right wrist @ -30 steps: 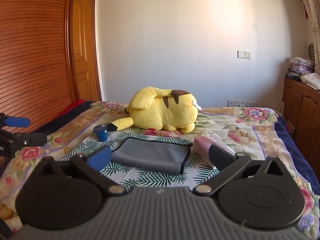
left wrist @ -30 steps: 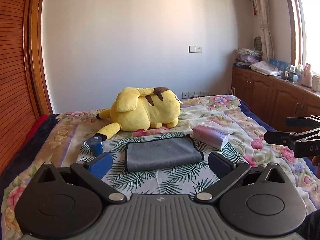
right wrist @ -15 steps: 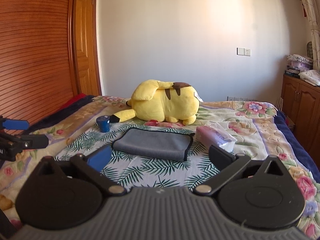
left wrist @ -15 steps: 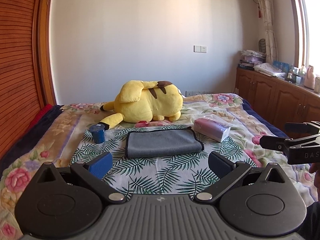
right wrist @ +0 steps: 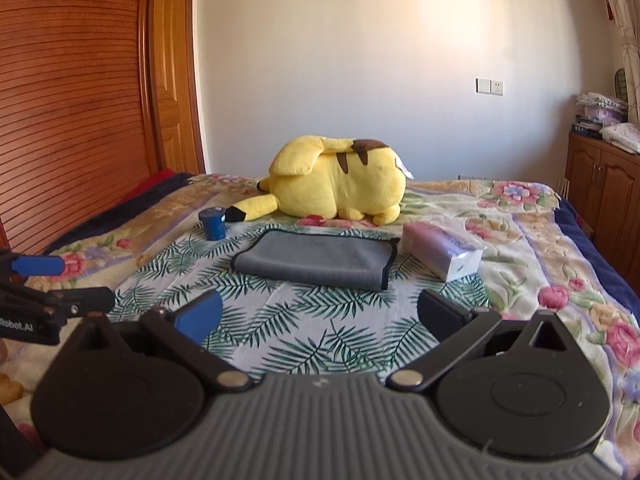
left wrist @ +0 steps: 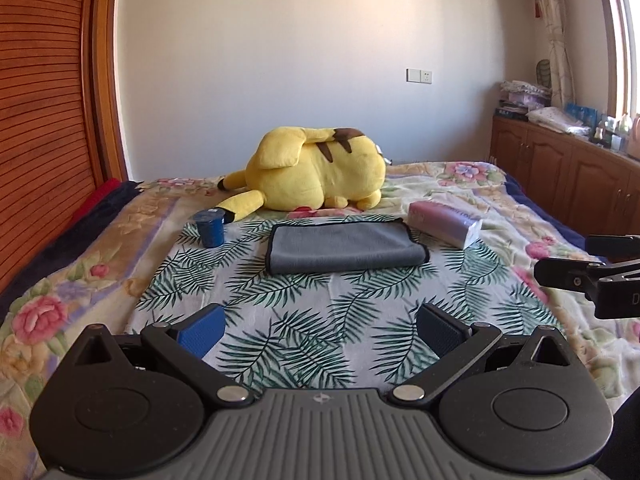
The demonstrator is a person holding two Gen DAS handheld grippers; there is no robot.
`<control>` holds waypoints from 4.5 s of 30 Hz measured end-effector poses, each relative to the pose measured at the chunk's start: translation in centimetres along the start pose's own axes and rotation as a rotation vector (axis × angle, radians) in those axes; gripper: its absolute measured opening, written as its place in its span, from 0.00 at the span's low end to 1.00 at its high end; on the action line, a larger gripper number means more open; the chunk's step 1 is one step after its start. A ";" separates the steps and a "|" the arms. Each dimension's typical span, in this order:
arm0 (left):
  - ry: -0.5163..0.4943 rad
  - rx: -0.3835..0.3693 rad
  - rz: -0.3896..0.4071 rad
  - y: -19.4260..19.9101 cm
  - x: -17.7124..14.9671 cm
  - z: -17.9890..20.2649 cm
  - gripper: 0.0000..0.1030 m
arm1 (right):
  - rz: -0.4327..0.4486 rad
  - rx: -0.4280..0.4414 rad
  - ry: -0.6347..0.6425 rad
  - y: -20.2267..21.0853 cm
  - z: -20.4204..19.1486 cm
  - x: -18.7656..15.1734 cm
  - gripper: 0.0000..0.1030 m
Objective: Fold towel
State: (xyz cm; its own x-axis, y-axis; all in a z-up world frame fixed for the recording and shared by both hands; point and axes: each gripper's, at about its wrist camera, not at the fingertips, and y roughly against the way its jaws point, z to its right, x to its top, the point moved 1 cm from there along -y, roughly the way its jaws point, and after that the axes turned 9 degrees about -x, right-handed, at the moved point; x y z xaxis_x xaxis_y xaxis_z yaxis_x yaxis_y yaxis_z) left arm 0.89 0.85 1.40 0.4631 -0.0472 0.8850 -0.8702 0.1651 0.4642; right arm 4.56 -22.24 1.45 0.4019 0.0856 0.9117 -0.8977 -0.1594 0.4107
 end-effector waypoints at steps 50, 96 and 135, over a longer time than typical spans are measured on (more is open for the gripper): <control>0.001 0.025 0.055 -0.4 -3.3 -0.9 0.84 | 0.020 -0.060 -0.014 -0.8 0.1 -3.3 1.00; -0.028 0.046 0.139 1.1 -3.0 -0.6 0.84 | 0.122 -0.097 -0.032 0.4 0.8 -3.1 1.00; -0.033 0.051 0.136 1.0 -3.0 -0.8 0.84 | 0.122 -0.098 -0.031 0.3 0.9 -3.1 1.00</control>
State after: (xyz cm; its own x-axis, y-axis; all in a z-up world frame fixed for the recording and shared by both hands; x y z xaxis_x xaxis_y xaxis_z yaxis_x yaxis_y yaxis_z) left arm -1.28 1.94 -0.82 0.3357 -0.0607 0.9400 -0.9322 0.1221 0.3407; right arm 3.23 -23.46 -1.23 0.2930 0.0405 0.9552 -0.9529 -0.0694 0.2953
